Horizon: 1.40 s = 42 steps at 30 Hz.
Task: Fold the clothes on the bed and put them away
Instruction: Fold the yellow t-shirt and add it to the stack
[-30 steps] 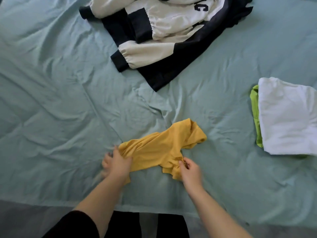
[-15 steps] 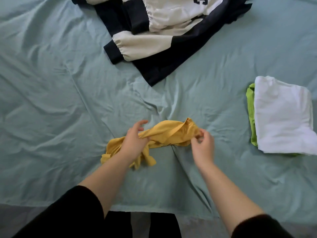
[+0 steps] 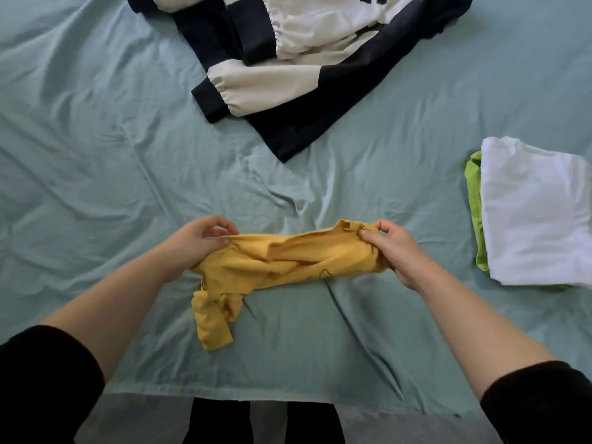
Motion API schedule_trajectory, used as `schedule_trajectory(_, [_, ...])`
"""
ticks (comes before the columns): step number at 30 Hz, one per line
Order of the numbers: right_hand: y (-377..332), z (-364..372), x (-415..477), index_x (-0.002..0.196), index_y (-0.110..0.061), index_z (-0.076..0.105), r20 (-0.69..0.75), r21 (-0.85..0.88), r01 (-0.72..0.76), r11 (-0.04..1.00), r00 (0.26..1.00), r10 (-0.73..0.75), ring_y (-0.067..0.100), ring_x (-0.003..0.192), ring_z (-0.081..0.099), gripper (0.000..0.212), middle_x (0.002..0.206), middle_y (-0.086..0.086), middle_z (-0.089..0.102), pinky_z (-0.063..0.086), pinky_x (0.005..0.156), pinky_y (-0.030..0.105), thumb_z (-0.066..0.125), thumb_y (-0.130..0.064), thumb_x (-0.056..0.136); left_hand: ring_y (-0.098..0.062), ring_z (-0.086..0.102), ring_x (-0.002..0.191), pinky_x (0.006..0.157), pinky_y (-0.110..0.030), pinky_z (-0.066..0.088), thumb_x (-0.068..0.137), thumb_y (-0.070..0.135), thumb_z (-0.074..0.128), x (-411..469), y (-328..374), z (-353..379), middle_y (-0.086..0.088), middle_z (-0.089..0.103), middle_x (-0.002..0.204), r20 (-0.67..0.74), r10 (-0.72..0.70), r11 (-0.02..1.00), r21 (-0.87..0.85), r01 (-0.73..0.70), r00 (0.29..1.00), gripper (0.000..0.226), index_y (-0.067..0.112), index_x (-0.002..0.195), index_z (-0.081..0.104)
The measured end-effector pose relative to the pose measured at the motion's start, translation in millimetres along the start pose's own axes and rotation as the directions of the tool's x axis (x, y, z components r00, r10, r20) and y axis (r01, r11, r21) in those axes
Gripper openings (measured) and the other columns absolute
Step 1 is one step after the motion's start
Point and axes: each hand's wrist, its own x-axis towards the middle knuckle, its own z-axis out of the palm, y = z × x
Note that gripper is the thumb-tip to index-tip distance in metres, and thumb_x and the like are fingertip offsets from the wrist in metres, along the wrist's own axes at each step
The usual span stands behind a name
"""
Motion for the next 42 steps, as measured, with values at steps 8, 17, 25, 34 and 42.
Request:
schedule_trajectory(8, [-10, 2, 12, 0.080, -0.019, 0.066, 0.083, -0.207, 0.060, 0.976, 0.996, -0.043, 0.004, 0.062, 0.052, 0.019, 0.068, -0.005, 0.060, 0.038, 0.055, 0.016, 0.070, -0.037, 0.085, -0.013, 0.061, 0.095, 0.075, -0.025, 0.046, 0.087, 0.033, 0.064, 22, -4, -20, 0.010, 0.068, 0.099, -0.085, -0.161, 0.974, 0.147, 0.172, 0.983, 0.010, 0.030, 0.086, 0.074])
schedule_trajectory(17, [-38, 24, 60, 0.090, -0.024, 0.059, -0.104, -0.434, 0.221, 0.873, 0.951, -0.293, 0.004, 0.061, 0.043, 0.003, 0.065, -0.011, 0.046, 0.032, 0.054, 0.016, 0.062, -0.026, 0.091, -0.029, 0.060, 0.084, 0.069, -0.036, 0.043, 0.097, 0.033, 0.052, 62, -7, -35, -0.008, 0.066, 0.081, -0.325, 0.057, 0.930, 0.361, 0.068, 0.944, 0.031, 0.010, 0.088, 0.069])
schedule_trajectory(25, [-127, 57, 106, 0.095, -0.026, 0.060, -0.143, -0.483, 0.254, 0.838, 0.921, -0.362, 0.015, 0.076, 0.055, 0.006, 0.077, -0.012, 0.055, 0.039, 0.061, 0.027, 0.057, -0.029, 0.091, -0.025, 0.055, 0.091, 0.074, -0.031, 0.038, 0.093, 0.024, 0.054, 109, 41, -88, -0.006, 0.066, 0.100, -0.506, 0.117, 0.919, 0.382, 0.100, 0.855, 0.019, 0.018, 0.104, 0.069])
schedule_trajectory(34, [-45, 109, 32, 0.076, -0.016, 0.060, -0.199, -0.291, 0.221, 0.931, 0.938, -0.285, 0.012, 0.068, 0.056, 0.015, 0.074, -0.003, 0.061, 0.041, 0.062, 0.017, 0.065, -0.022, 0.088, -0.032, 0.039, 0.128, 0.104, -0.044, 0.035, 0.080, 0.037, 0.074, 59, -15, -25, -0.012, 0.037, 0.138, -0.644, -0.214, 0.921, 0.117, 0.371, 0.734, 0.068, 0.016, 0.134, 0.038])
schedule_trajectory(42, [45, 197, -44, 0.106, -0.009, 0.059, 0.309, 0.594, -0.495, 0.634, 0.868, 0.388, 0.017, 0.091, 0.070, 0.014, 0.098, 0.008, 0.073, 0.051, 0.078, 0.027, 0.058, -0.017, 0.094, -0.023, 0.059, 0.091, 0.072, -0.033, 0.044, 0.082, 0.030, 0.074, -18, -78, 72, 0.006, 0.054, 0.087, -0.467, -0.378, 0.924, -0.238, 0.299, 0.799, 0.033, 0.017, 0.097, 0.048])
